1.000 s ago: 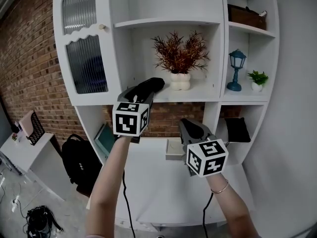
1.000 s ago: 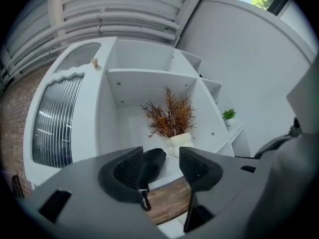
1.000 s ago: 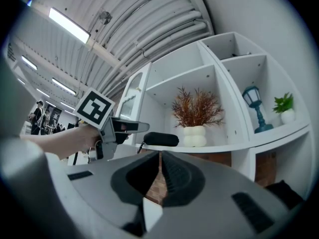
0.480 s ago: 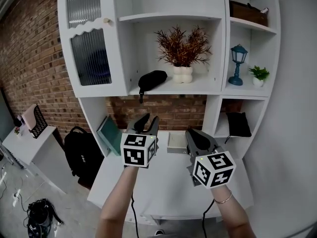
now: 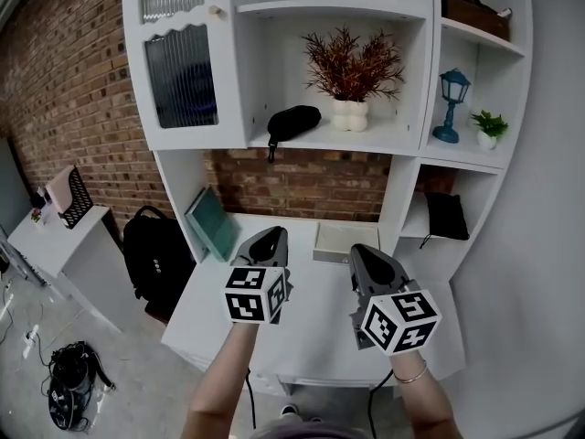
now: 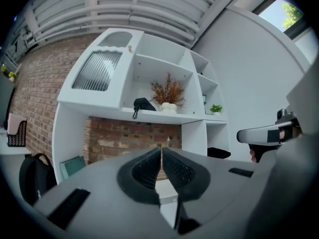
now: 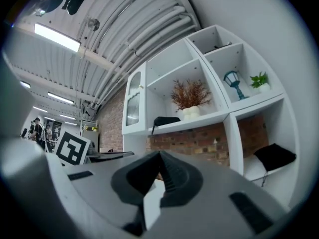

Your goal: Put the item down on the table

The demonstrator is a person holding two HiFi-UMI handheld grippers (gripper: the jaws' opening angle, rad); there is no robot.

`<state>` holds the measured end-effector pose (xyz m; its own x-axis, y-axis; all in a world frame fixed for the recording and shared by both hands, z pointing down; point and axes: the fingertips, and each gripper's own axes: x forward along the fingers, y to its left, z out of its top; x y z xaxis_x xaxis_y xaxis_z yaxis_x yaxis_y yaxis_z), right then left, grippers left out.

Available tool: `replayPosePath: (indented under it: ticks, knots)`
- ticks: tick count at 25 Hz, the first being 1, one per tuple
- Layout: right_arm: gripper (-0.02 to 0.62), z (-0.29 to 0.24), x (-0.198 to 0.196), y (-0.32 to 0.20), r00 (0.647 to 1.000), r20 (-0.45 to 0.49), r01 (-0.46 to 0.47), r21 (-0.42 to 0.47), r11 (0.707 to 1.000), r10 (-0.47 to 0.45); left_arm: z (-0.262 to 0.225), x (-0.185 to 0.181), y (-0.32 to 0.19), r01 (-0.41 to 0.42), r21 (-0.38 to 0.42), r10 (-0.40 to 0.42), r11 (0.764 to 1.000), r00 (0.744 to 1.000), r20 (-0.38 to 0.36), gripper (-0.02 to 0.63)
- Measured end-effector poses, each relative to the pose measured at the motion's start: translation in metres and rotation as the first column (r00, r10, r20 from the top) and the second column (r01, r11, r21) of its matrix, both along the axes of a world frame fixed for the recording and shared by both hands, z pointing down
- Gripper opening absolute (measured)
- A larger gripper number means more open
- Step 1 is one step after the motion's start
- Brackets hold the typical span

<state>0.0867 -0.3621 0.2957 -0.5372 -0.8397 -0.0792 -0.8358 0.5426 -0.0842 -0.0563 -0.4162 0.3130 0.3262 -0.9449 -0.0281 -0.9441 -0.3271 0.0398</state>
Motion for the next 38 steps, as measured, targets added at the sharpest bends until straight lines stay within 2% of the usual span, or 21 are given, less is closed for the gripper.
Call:
replayPosePath:
  ticks: [5,11,23,29,38]
  knots:
    - [0.003,0.018,0.003,0.008,1.0,0.021,-0.004,-0.044,0.999,0.005,0.03,-0.011,0.016,0.024,-0.06,-0.028,0.998,0.997,-0.077,0.002]
    - [0.002,0.038,0.004,0.02,0.999,0.039,-0.011,-0.081,0.997,0.014,0.051,-0.013,0.035,0.03,-0.074,-0.039,0.997,0.992,-0.118,0.0]
    - [0.002,0.089,0.007,0.047,0.999,0.041,0.009,-0.17,0.985,-0.002,0.091,0.002,0.076,0.024,-0.055,-0.025,0.998,0.999,-0.024,0.0]
    - [0.002,0.113,0.018,0.05,0.998,0.041,-0.028,-0.215,0.976,0.038,0.113,0.006,0.087,0.022,-0.088,-0.024,0.996,1.0,-0.013,0.0]
    - [0.002,0.131,0.025,0.061,0.999,0.023,-0.026,-0.233,0.972,0.032,0.132,0.016,0.1,0.005,-0.113,-0.002,0.994,0.999,0.034,0.0]
